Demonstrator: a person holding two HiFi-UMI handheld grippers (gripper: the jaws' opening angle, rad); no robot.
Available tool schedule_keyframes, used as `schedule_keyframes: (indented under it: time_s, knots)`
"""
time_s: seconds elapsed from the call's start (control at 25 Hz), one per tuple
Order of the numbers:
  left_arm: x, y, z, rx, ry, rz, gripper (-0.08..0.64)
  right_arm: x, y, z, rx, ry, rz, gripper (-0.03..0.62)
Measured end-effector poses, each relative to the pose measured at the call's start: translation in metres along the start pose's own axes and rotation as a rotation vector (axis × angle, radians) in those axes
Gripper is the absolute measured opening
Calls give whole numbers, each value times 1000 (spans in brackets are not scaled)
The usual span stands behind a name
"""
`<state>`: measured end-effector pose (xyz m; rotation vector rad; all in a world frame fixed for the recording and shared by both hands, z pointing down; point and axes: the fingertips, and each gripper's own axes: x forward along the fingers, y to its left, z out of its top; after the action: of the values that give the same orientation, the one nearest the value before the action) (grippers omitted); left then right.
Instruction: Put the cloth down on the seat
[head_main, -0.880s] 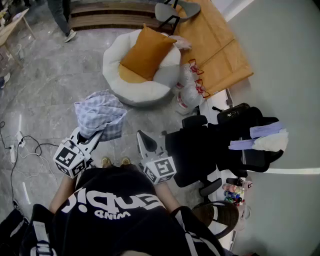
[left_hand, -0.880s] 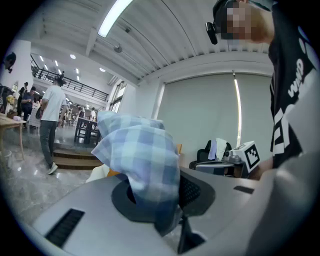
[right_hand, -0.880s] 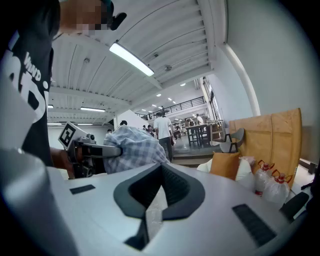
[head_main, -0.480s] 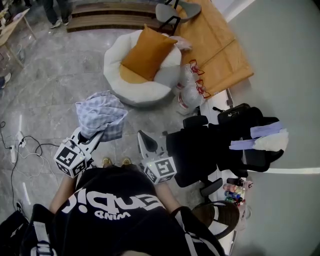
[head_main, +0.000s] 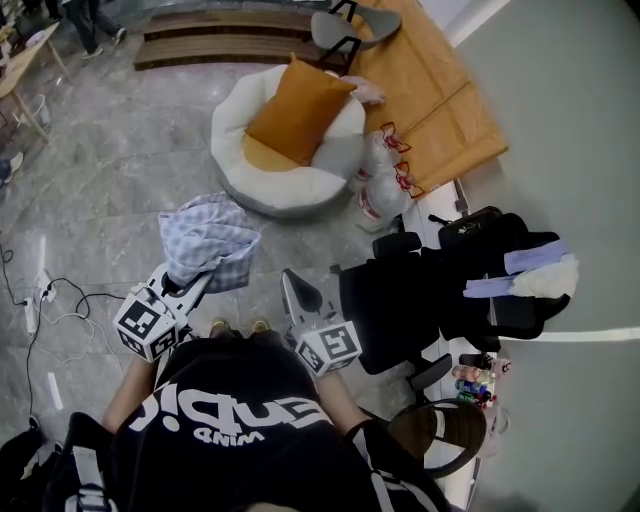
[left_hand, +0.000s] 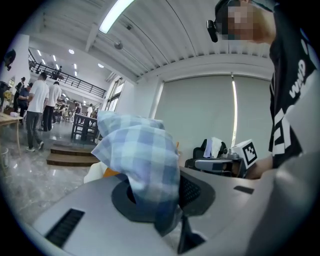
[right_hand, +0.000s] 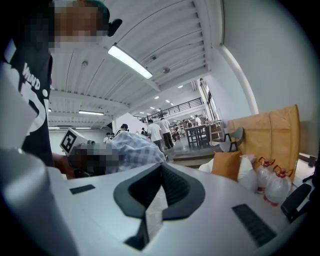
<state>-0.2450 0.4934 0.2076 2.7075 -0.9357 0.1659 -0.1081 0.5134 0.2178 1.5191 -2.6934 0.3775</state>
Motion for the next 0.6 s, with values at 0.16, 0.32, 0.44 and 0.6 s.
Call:
schedule_keyframes:
  time_s: [0.16,0.32,0.44,0.6]
  knots:
    - [-17,7,-11,1,2,-29,86,-2,16,-13,-8,8,-26,19]
    - [-30,15,-17,-3,1,-35,86,-2,25,-20,-8,20,-51,19]
    - [-32,21,-17,-13,-6,-35,86,2,25,-18,-12,16,-55,20]
    - [-30,27,-14,-15,-7,-37,86,8,23,-15,-11,10,-61,20]
